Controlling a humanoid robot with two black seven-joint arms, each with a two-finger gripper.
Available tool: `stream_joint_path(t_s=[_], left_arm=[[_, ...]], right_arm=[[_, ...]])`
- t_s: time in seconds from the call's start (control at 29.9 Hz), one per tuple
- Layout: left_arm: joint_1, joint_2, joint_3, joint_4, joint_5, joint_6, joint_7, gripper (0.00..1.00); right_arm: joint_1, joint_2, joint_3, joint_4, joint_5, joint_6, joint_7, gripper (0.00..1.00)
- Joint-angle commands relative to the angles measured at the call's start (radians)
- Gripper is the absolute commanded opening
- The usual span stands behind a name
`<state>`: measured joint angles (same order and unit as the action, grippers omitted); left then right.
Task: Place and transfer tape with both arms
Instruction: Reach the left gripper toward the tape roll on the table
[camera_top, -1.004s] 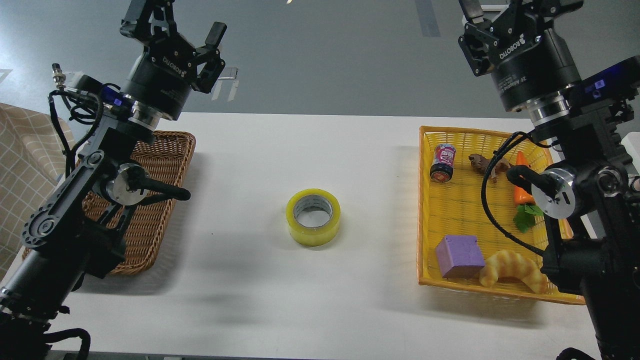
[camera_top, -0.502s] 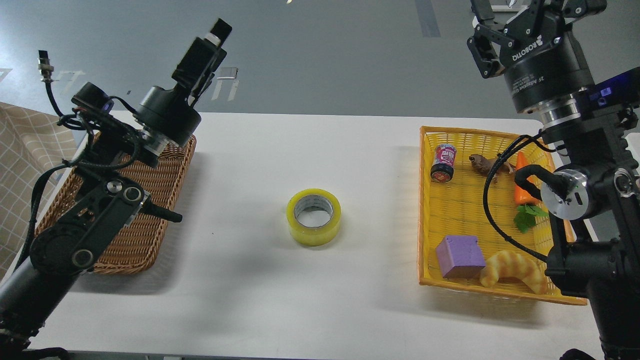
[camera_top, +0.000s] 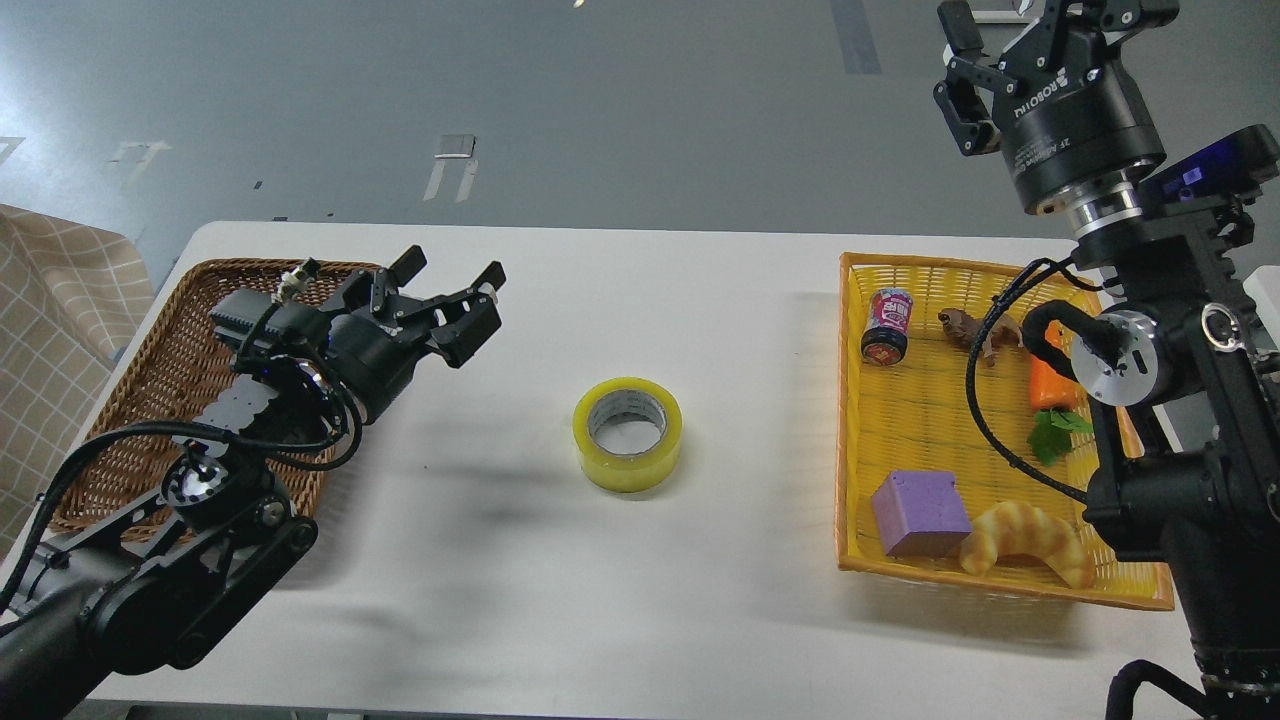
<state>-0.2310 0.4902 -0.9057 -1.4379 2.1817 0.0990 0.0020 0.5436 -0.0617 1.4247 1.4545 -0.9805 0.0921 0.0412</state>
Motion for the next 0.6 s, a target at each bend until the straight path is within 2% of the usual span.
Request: stream_joint_path(t_s=[0.0, 0.07, 0.13, 0.3, 0.37, 0.43, 0.57], left_arm=[[-0.002, -0.016, 0.054, -0.003, 0.000, -0.034, 0.074, 0.98], [-0.002, -0.035, 0.059, -0.006, 0.000, -0.062, 0.088, 0.98], [-0.001, -0.105, 0.059, -0.012, 0.000, -0.077, 0.111, 0.98], [-0.013, -0.182, 0.059, -0.010, 0.000, -0.128, 0.124, 0.98], [-0.017, -0.219, 0.047, -0.006, 0.000, -0.140, 0.151, 0.98], [-0.033, -0.263, 0.042, 0.004, 0.000, -0.147, 0.200, 0.98], [-0.051, -0.291, 0.042, 0.039, 0.000, -0.165, 0.237, 0.98]], right_arm=[[0.022, -0.006, -0.001, -0.002, 0.002, 0.017, -0.003, 1.00], [0.024, -0.020, 0.000, 0.001, 0.002, 0.034, -0.003, 1.00], [0.024, -0.038, 0.003, 0.007, 0.003, 0.063, -0.001, 1.00], [0.022, -0.044, 0.002, 0.017, 0.003, 0.069, -0.001, 1.00], [0.021, -0.046, 0.003, 0.017, 0.002, 0.069, 0.000, 1.00], [0.021, -0.056, 0.008, 0.015, 0.002, 0.067, 0.000, 1.00], [0.021, -0.092, 0.017, 0.015, 0.002, 0.067, 0.000, 1.00]])
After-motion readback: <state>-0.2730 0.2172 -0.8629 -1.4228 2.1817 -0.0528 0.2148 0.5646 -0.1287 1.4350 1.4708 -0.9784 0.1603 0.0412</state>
